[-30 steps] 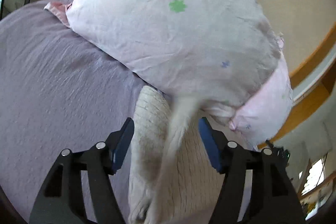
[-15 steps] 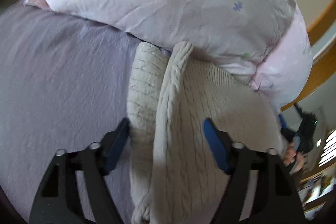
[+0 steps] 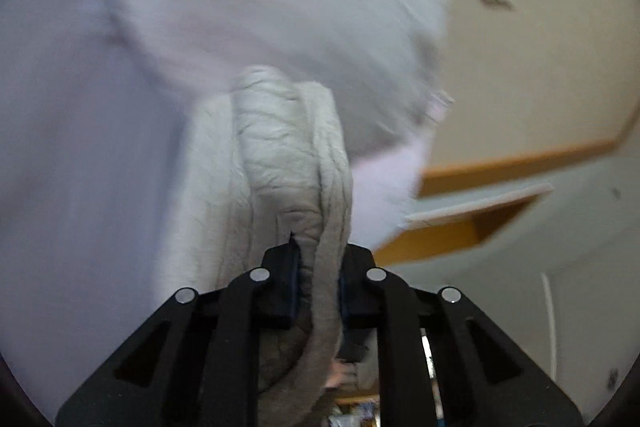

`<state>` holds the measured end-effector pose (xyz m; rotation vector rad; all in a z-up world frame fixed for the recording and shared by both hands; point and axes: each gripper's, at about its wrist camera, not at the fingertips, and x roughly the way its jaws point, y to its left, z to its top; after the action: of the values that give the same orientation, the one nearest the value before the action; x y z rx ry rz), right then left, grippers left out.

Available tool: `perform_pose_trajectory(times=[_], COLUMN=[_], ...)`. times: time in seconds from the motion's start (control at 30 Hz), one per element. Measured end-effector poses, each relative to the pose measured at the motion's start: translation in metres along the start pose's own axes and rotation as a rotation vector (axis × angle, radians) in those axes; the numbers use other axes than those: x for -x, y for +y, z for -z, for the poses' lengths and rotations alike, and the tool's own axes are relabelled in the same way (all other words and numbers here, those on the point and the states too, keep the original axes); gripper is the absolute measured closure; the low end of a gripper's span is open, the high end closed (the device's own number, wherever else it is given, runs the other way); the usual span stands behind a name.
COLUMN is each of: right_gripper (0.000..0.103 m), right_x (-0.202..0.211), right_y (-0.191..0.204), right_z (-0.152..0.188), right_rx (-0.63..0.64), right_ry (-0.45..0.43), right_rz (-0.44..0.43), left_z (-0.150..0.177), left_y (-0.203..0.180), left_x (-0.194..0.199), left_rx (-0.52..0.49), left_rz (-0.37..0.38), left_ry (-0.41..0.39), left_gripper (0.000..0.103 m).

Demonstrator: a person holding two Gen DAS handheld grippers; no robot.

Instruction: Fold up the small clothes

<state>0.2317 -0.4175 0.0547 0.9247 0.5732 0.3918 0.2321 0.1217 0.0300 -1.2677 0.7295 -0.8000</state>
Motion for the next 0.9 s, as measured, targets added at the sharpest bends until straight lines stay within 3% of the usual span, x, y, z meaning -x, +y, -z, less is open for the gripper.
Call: perform_pose_trajectory(times=[0.07, 0.17, 0.23, 0.3, 0.37, 0.43, 0.47, 0.5, 0.6, 0.63, 0.7, 0.9], right_gripper=[0.013, 0.013, 0.013, 0.013, 0.013, 0.009, 0.006, 0.005, 0.005, 0.005, 0.005, 0.004], right_x=[0.006, 0.019, 0.026, 0.030, 0.030, 0.027, 0.024, 0.018, -0.006, -0.014, -0.030, -0.047], right_y=[0.000, -0.001, -0.003, -0.011, -0.019, -0.027, -0.030, -0.034, -0.039, -0.040, -0.039, -0.038], right_z=[-0.004, -0.014, -0.021, -0.027, -0.032, -0.036, -0.037, -0.037, -0.028, -0.023, -0.014, 0.003], right_rx=[0.012, 0.049, 0.091, 0.100, 0.079, 0.042, 0.026, 0.008, -0.012, -0.008, 0.016, 0.059], right_ry=[-0.018, -0.074, -0.106, -0.113, -0.089, -0.037, -0.004, 0.054, 0.218, 0.262, 0.339, 0.399], right_rz=[0.011, 0.065, 0.119, 0.186, 0.206, 0.195, 0.183, 0.168, 0.173, 0.186, 0.226, 0.241], left_z=[0.015, 0.035, 0.056, 0.075, 0.091, 0.094, 0.090, 0.083, 0.066, 0.065, 0.068, 0.084], left_y=[-0.026, -0.040, -0.031, -0.019, -0.016, -0.030, -0.036, -0.039, -0.041, -0.036, -0.022, 0.012], left_x=[-0.046, -0.115, -0.189, -0.240, -0.262, -0.251, -0.238, -0.220, -0.177, -0.167, -0.155, -0.165], left_rx=[-0.036, -0.045, -0.018, 0.019, 0.045, -0.069, -0.123, -0.177, -0.332, -0.372, -0.391, -0.351], left_rz=[0.063, 0.099, 0.051, 0.014, 0.057, 0.049, 0.021, -0.047, -0.322, -0.428, -0.568, -0.617], left_ry=[0.063, 0.152, 0.257, 0.366, 0.440, 0.413, 0.376, 0.320, 0.212, 0.194, 0.198, 0.297], left_gripper=[0.089, 0.089, 0.085, 0.075, 0.075, 0.066, 0.052, 0.041, 0.036, 0.035, 0.035, 0.032])
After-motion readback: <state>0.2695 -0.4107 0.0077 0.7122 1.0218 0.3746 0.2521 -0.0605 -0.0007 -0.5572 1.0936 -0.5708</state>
